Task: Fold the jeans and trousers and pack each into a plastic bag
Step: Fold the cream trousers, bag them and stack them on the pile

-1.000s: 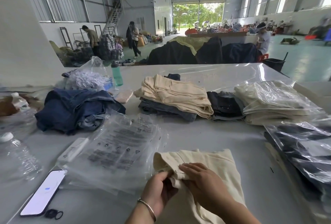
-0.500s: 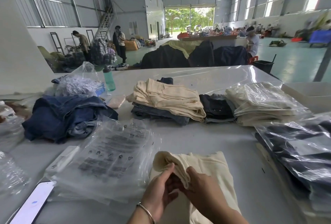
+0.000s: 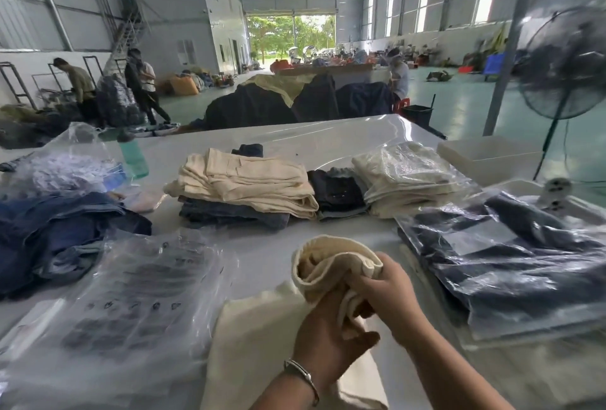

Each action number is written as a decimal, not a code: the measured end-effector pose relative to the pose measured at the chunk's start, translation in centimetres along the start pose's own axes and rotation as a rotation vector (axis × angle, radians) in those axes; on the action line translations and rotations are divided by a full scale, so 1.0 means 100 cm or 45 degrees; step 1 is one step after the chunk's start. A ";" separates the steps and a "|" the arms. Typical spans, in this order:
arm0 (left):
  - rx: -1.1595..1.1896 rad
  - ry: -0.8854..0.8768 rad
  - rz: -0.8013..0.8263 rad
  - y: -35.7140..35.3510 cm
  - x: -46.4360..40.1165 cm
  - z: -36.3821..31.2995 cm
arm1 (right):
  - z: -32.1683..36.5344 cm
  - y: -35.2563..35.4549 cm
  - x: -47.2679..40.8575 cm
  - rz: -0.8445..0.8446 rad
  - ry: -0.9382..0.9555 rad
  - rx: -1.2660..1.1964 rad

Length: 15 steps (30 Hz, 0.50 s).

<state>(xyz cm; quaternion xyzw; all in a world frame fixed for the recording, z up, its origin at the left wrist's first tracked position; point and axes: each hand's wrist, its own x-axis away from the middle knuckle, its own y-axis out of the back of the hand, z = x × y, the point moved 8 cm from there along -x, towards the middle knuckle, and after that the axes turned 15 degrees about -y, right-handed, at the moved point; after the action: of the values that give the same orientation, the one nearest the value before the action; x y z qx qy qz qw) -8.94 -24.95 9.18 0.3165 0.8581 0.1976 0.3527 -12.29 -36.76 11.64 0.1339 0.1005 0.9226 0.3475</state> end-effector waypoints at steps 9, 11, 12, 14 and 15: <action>-0.532 -0.270 -0.214 -0.055 -0.067 -0.071 | -0.026 0.092 -0.011 0.028 -0.270 -0.688; -0.581 -0.301 -0.180 -0.076 -0.075 -0.083 | -0.036 0.114 -0.015 -0.041 -0.271 -0.771; -0.618 -0.325 -0.169 -0.086 -0.078 -0.089 | -0.038 0.129 -0.018 -0.072 -0.254 -0.814; -0.709 -0.336 -0.137 -0.100 -0.082 -0.093 | -0.040 0.162 -0.025 -0.150 -0.241 -0.888; -0.742 -0.315 -0.118 -0.105 -0.081 -0.092 | -0.040 0.178 -0.027 -0.185 -0.247 -0.898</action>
<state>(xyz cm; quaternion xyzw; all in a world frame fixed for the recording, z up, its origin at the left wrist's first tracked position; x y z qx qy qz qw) -15.44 -39.11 13.32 0.1843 0.7297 0.3787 0.5387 -22.52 -52.12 12.30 0.0853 -0.2476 0.8566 0.4447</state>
